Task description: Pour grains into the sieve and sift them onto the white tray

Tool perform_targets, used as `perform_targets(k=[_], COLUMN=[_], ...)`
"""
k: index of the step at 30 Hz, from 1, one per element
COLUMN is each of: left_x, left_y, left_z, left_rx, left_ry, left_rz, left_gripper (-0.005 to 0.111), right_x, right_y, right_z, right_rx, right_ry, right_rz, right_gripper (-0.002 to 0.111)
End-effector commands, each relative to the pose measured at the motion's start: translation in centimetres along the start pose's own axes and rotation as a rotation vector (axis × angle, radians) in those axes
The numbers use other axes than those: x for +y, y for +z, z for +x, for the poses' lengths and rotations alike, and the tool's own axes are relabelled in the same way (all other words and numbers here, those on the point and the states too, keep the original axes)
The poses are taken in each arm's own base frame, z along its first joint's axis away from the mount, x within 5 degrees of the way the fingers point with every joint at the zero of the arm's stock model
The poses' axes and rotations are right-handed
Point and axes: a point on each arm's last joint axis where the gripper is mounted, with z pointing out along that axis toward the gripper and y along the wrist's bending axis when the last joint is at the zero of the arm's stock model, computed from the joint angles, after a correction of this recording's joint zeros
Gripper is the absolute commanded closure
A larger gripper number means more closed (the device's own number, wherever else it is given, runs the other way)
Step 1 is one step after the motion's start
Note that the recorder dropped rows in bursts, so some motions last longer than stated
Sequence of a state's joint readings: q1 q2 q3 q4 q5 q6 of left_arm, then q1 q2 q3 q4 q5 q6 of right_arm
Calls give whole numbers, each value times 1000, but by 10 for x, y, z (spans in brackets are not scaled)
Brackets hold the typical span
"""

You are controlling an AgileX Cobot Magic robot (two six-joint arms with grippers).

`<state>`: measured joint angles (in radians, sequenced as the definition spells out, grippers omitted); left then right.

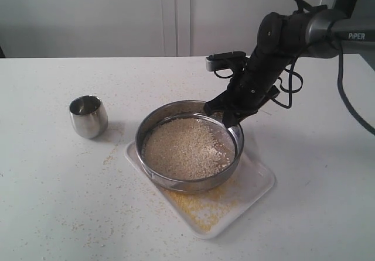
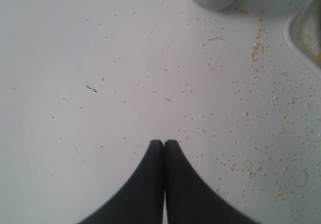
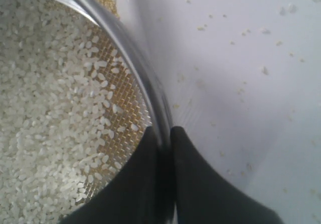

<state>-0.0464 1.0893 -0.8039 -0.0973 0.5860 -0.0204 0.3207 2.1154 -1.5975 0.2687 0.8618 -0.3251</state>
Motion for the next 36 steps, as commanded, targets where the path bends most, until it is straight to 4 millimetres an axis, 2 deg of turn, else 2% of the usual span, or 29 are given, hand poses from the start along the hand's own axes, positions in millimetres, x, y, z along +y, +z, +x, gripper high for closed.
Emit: perform_targets(k=[1,10,14,23,32,36], left_x=[-2,-2,-2,-2,-2,-2], left_y=[-1,-1,-1,-1,-1,-1], left_z=[3,3,3,3,3,3], left_rx=[10,10,10,10,10,10], left_ry=[1,1,1,1,1,1], left_rz=[8,8,8,8,8,8], left_gripper=[107,107,107,107,107,107], right_x=[1,-2,-2,-1,-1,0], right_y=[-5,15,16,16,15,15], right_z=[-3,3,4,5,6,7], right_rx=[-25,43,44,58,74,86], right_ry=[24,33,34,35,34,39], right_rz=[-13,-27,-27,-33,-39,-43], right_gripper=[108,108,108,85,83,73])
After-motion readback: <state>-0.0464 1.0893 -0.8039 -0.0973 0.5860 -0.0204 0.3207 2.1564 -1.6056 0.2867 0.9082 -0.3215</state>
